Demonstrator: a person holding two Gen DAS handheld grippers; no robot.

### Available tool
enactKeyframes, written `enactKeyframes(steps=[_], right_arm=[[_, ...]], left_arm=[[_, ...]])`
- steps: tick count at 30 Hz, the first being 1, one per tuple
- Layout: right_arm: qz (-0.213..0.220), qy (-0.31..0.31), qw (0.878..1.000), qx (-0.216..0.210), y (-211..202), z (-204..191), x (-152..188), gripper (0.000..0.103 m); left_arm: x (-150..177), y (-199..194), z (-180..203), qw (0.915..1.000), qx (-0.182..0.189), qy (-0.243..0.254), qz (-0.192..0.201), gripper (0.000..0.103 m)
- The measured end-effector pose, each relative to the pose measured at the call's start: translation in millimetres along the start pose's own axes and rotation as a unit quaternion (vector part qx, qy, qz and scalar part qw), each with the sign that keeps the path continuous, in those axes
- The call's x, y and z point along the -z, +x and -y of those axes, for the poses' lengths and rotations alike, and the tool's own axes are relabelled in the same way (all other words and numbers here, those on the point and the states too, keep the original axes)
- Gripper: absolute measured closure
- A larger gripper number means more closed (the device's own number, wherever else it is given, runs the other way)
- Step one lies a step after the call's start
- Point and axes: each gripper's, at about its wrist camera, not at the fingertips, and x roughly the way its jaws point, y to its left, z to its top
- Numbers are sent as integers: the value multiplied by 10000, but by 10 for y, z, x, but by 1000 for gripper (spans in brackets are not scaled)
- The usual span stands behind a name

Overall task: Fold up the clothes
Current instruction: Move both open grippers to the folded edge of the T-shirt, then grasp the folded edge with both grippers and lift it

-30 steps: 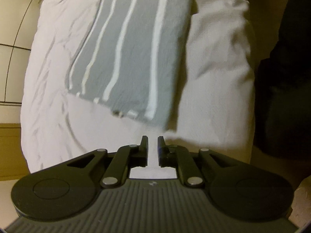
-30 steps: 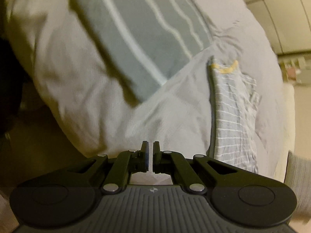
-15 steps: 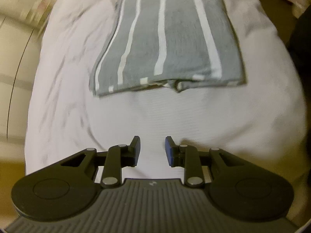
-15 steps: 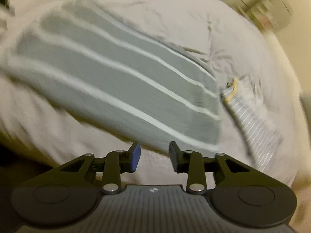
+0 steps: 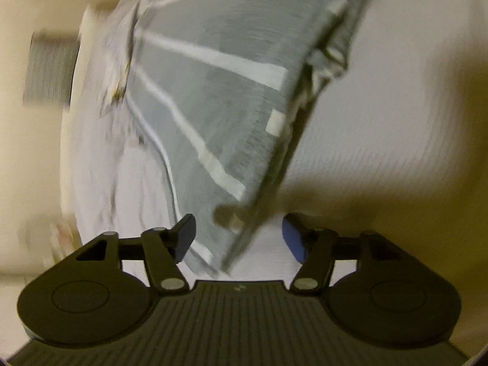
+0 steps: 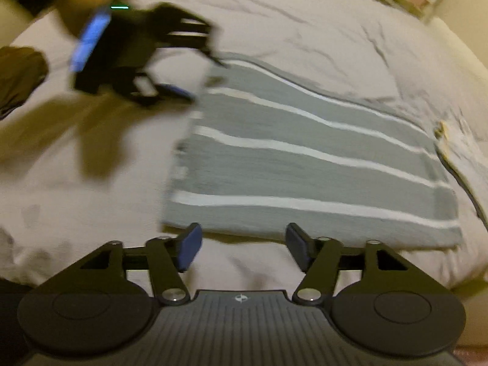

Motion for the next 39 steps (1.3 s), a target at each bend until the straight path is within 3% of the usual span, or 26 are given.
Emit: enactKeyframes(steps=[3,6,7,9,12,17,20,21,22,24,31,39], right_arm=[[-54,-7,10000,-39,167,-214,-7,35],[0,-215,9995,210,328,-424,-55,35],[42,-335,9989,321,373,-500,-76,35],[110,-876,9943,595,497,-697,-115,32],[-118,-1554,9840,869,711,-889,-81,32],[-70,-2189,9662,1362,790,-901,5,33],[-45,-2340,9624,1378,801,-843,36,42],[-29,-2345,9633,1305,787,-824,28,53],[-12,-2350,9641,1232,772,-805,20,74],[14,-2291,9672,1096,723,-753,-7,103],[404,-1588,9848,569,182,-364,-197,101],[788,-224,9919,974,-452,708,-274,101]], left_arm=[[25,85,6,9995,-51,193,232,41],[95,196,-58,9995,-22,149,287,44],[118,235,-80,9995,-10,130,302,48],[134,286,-138,9995,39,88,301,72],[105,222,-90,9994,115,104,297,82],[129,169,-58,9993,117,82,332,84],[129,215,-74,9995,112,21,300,87],[125,232,-83,9995,115,-6,281,88],[119,254,-102,9996,127,-44,258,89],[115,270,-143,9995,168,-150,204,92],[92,69,-454,9989,201,-398,162,99],[-115,-25,-1524,9944,-30,-1034,237,99]])
